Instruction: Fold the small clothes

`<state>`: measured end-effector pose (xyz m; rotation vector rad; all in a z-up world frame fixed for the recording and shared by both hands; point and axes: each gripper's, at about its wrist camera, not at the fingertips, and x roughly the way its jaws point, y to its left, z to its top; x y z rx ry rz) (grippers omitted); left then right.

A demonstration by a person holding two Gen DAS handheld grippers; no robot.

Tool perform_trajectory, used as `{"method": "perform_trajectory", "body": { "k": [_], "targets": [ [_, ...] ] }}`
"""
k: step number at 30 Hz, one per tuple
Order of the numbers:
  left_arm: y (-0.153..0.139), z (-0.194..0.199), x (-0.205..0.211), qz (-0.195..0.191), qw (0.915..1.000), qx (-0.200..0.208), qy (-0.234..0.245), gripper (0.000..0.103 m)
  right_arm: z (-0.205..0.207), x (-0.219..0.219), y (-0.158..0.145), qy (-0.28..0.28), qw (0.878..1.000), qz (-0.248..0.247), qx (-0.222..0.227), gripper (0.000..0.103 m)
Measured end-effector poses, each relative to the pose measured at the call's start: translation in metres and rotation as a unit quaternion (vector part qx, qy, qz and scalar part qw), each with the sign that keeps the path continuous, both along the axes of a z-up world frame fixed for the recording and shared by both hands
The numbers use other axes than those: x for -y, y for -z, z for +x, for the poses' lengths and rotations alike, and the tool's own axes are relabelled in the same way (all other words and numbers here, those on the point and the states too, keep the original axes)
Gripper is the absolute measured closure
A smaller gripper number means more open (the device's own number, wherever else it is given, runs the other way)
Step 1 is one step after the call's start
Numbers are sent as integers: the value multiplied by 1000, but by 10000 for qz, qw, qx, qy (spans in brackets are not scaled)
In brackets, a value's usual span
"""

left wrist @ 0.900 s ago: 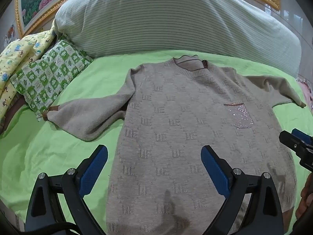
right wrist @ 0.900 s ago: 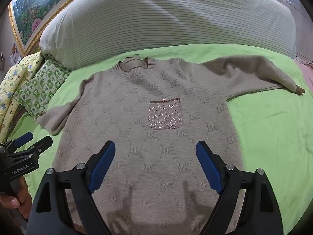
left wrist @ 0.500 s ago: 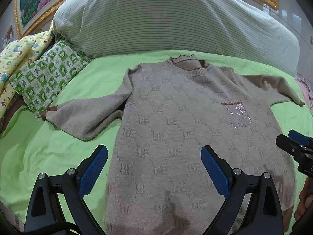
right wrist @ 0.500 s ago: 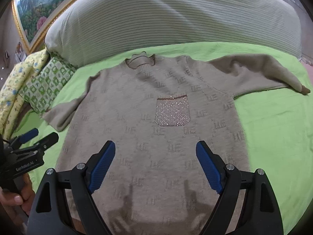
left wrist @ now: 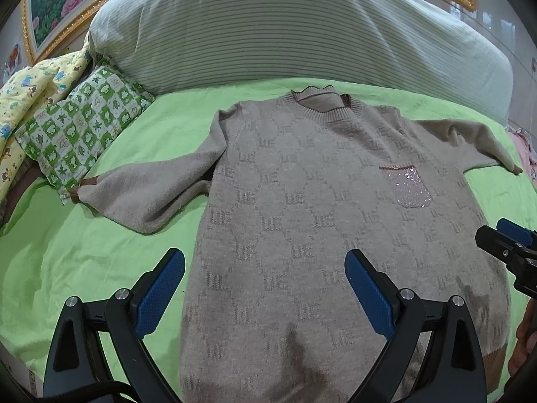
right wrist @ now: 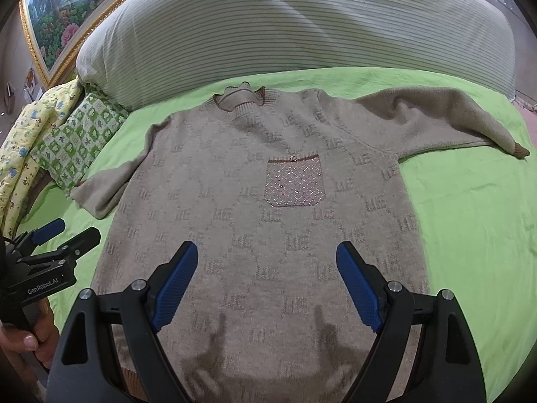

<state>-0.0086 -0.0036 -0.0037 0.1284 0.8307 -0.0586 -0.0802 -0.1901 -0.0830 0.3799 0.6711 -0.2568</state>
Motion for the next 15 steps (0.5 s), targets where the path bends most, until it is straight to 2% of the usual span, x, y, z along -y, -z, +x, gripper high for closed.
{"method": "perform_trajectory", "body": {
  "k": [15],
  "targets": [
    [1,2,2,70,10000,56,42,6,0,5,0,18,10000,3,-25,18]
  ]
}}
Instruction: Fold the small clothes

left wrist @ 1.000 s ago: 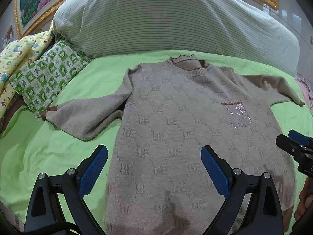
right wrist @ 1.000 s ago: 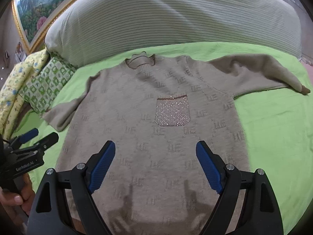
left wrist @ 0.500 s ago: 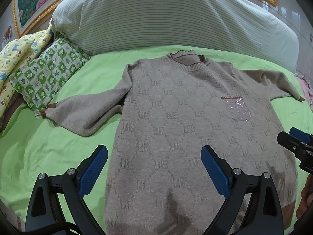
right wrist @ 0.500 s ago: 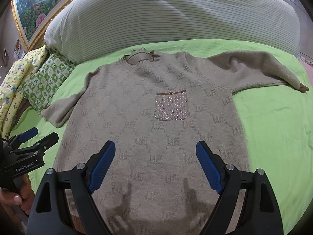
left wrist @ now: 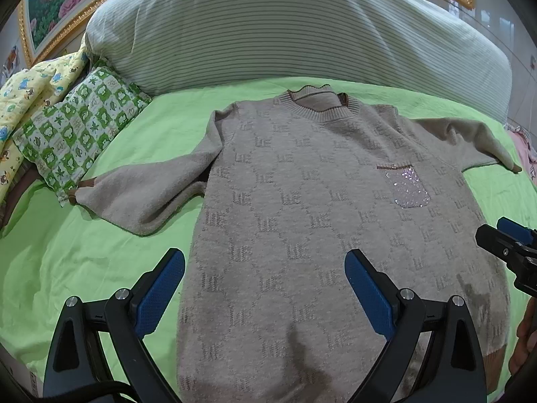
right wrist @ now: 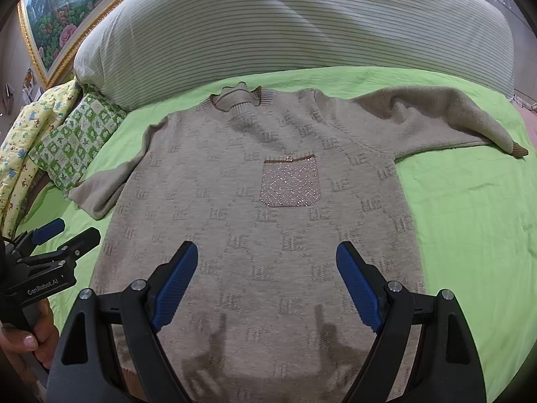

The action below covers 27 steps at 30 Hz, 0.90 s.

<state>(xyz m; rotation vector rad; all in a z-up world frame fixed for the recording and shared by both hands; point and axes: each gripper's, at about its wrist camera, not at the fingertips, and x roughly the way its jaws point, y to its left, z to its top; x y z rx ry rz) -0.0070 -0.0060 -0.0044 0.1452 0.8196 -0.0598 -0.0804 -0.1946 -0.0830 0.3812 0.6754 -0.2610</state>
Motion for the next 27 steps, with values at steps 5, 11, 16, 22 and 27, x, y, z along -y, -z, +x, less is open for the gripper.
{"method": "perform_trajectory", "body": {
  "k": [5,11,16,22,27],
  "targets": [
    [0,1,0,-37,10000,24,15,6,-1,3,0,11,10000,30,6,18],
    [0,0,1,-55,9999,96,11,6,-1,4,-1,0,10000,52,21,18],
    [1,2,3,-107,9999,71,24,6,-3,4,-1,11,9999,105,55,18],
    [3,11,-1,-179,9998,63,-13,6,-5,20,1,206,9995,239,70,18],
    [6,28,-1,-202,9997,-104,-72,6,-12,60,0,634,9975,302,89,18]
  ]
}}
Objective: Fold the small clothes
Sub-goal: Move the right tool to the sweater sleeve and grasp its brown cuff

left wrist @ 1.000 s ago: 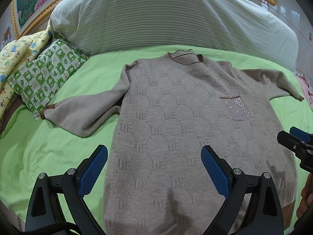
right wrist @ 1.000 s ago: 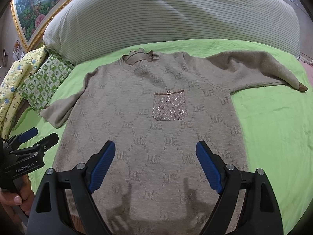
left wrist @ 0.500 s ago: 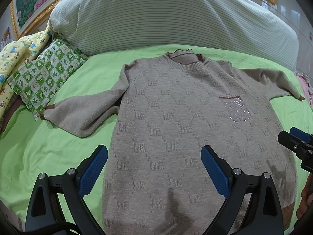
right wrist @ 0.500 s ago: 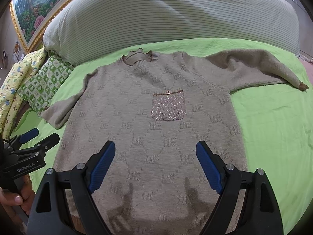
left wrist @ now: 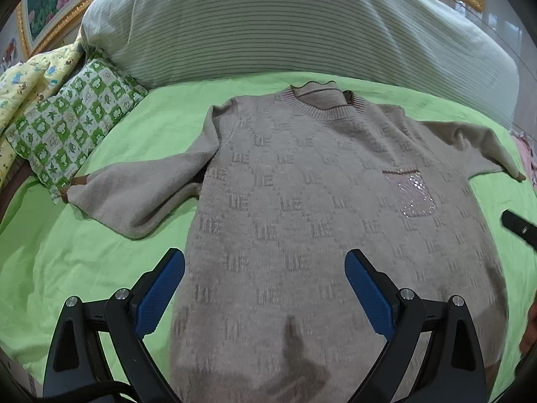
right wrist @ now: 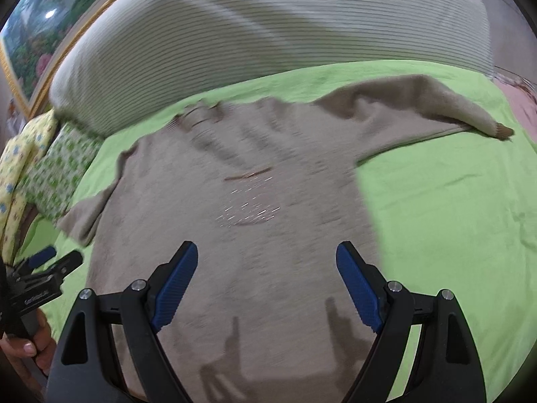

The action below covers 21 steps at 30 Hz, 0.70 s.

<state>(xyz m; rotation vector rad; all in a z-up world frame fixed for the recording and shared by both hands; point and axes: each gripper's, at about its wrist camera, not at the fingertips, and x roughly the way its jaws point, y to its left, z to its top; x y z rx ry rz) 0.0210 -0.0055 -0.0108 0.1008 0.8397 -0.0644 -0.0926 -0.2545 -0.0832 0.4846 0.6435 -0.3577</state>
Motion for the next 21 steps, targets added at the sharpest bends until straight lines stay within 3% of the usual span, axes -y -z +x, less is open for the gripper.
{"method": "perform_trajectory", "body": {
  "k": [11,21],
  "targets": [
    [12,58,14,-218,9993,-284,-56,6,-30,151,12,1517,9872,484,71,18],
    [19,132,26,-454,9975,-474,-243,6,-48,289,31,2755,9555,1016,274,23]
  ]
}}
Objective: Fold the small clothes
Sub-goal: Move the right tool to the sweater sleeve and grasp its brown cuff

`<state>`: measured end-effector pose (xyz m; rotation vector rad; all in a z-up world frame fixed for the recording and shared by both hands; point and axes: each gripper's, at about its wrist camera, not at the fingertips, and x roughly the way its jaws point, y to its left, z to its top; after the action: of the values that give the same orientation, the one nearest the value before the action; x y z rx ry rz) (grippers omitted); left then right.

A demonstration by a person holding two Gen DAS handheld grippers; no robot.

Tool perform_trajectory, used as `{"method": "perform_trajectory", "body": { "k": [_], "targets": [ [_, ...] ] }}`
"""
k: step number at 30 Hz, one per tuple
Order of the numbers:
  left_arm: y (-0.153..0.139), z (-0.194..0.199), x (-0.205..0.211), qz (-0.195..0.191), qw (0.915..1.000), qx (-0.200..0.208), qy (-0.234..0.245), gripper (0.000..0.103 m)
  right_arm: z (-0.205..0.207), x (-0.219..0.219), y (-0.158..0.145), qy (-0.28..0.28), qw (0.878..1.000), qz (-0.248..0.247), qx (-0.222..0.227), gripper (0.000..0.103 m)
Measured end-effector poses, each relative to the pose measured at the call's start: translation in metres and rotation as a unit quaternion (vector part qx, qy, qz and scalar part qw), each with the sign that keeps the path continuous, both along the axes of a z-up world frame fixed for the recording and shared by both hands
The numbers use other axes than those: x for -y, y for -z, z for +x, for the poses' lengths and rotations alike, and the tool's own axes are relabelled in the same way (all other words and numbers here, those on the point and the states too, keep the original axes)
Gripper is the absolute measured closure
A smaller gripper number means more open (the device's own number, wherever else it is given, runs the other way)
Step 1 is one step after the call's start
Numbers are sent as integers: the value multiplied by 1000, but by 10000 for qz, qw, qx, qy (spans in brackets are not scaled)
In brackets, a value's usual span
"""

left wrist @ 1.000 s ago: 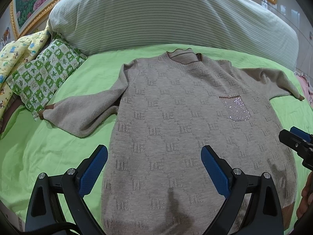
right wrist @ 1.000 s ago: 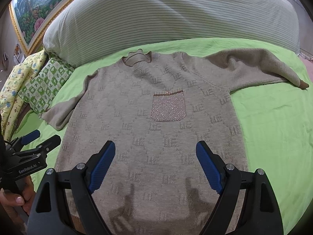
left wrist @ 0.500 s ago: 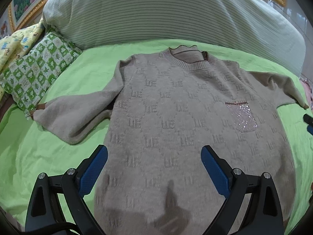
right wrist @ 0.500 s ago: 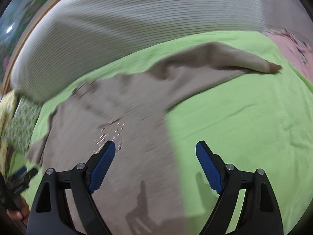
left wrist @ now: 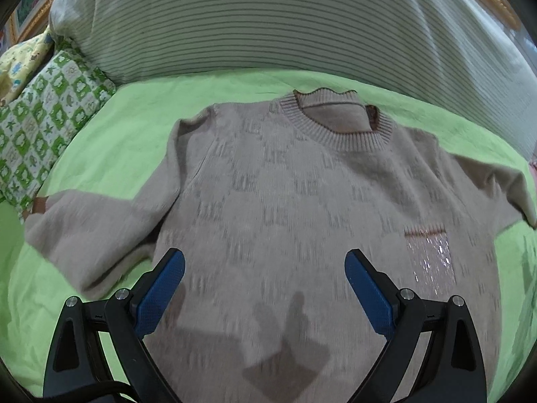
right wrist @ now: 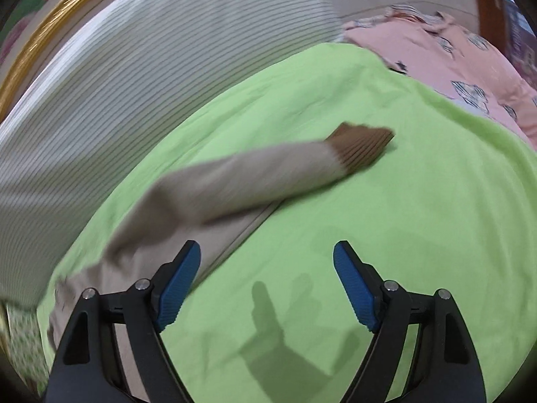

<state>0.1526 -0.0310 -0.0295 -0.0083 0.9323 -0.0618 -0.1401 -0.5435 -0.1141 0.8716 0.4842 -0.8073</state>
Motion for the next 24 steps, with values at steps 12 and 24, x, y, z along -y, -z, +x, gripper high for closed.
{"method": "perform_trajectory", "body": {
  "k": [12,24],
  "targets": [
    [36,52,18,97,9993,-359,-41,6,-10,119,41,1059,9909,749,350,92],
    [38,47,4,-291,9981,-499,-220,6,75,-54,-121,-1501,9681,-498,1943,92]
  ]
}}
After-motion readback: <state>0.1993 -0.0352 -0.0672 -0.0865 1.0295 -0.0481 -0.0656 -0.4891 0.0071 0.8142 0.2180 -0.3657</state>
